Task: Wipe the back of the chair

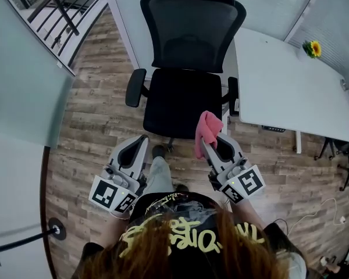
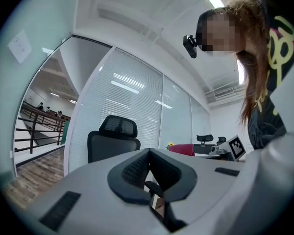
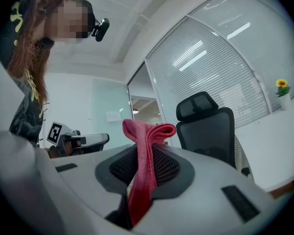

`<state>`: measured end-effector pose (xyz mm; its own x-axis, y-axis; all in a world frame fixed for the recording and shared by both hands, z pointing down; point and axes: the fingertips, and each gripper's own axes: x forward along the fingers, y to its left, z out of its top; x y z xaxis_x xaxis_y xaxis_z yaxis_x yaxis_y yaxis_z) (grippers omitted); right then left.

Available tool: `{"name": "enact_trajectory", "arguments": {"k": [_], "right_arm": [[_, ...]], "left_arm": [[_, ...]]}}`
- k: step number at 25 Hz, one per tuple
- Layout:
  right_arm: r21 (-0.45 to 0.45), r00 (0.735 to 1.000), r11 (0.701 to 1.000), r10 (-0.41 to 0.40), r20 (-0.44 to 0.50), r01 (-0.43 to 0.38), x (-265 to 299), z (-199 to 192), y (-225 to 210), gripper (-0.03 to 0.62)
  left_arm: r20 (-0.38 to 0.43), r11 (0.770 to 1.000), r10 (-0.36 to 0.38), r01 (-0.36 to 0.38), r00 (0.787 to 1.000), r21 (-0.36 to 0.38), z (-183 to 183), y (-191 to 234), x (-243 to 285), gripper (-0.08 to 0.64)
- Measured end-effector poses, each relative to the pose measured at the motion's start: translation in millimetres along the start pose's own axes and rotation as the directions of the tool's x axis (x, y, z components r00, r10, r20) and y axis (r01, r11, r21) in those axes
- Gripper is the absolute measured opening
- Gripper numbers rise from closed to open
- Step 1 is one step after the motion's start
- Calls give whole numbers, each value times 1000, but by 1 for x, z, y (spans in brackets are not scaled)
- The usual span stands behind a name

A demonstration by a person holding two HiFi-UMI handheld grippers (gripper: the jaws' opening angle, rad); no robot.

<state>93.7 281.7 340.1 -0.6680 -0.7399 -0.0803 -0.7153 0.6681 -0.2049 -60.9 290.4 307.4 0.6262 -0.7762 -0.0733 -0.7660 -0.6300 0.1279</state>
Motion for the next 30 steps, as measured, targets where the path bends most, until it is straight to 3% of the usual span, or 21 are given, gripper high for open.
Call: {"name": "enact_trajectory", "arguments": {"k": [9,16,30], "right_arm": [[-17,995,995,-102,-11,101,75,-3,-43,71],[-27,991,991,-134,8,134,150,12,-74,71],[-10,976,976,-219,13,219,228,12,-110,71]], "left_arm": [[1,995,-93,93,996,-30,0,83,66,-11],[10,989,-147,147,989,-35,15,149,125,-11],[-18,976,-210,209,978,-55,18,229,177,-11]]}}
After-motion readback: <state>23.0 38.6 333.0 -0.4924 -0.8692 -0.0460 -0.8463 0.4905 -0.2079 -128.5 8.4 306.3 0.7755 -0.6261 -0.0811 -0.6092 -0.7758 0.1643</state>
